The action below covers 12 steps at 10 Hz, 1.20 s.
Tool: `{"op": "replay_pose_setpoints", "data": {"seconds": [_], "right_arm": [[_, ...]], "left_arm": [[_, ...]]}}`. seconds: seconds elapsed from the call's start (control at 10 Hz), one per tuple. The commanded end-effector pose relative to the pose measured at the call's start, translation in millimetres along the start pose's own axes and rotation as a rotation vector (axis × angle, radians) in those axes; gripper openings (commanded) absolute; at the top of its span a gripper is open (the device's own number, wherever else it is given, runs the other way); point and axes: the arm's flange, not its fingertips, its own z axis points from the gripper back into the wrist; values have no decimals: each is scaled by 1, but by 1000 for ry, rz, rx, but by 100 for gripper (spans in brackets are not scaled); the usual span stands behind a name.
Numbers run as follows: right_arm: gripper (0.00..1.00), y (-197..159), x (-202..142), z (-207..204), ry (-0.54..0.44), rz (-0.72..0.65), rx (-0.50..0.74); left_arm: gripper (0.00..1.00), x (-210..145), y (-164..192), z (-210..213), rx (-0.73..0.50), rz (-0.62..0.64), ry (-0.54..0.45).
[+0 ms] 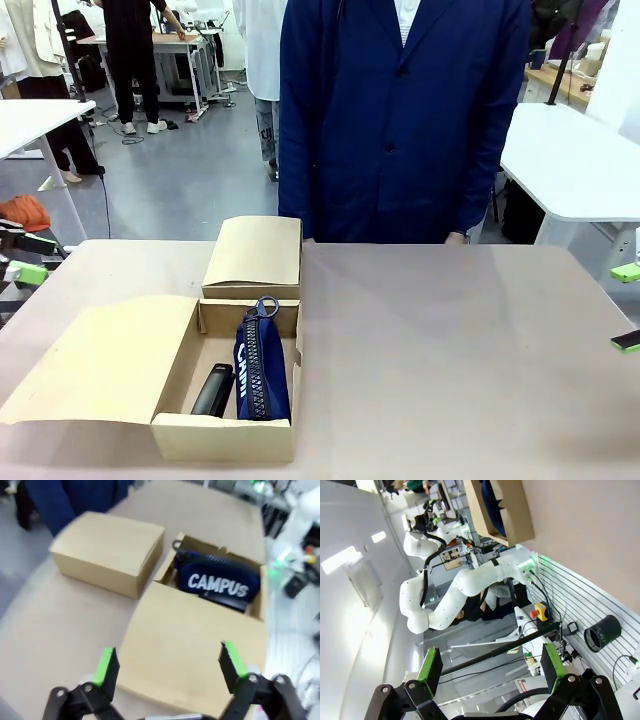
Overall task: Place items inside the box.
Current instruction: Close the lid of the Mailer Box closest to the robot.
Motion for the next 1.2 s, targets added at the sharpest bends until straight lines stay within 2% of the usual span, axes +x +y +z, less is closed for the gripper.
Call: {"op": "replay_pose_setpoints", "data": {"seconds": [0.0, 0.1, 0.2, 0.7, 0.8, 1.1], "right_arm": [[100, 6, 0, 3, -8, -9, 8], [100, 6, 0, 3, -8, -9, 8], [100, 6, 0, 3, -8, -9, 8], [100, 6, 0, 3, -8, -9, 8], [100, 6, 0, 3, -8, -9, 8], [100, 6, 0, 3, -8, -9, 8]], "left_arm": [[100, -62, -73, -30, 107, -441, -147], [100, -69, -70, -30, 136, -478, -64], [100, -12, 2, 10, 25, -154, -13], [100, -18, 4, 7, 21, -178, 3], [100, -36, 2, 4, -5, -234, 26], [100, -90, -9, 10, 21, -264, 113]]}}
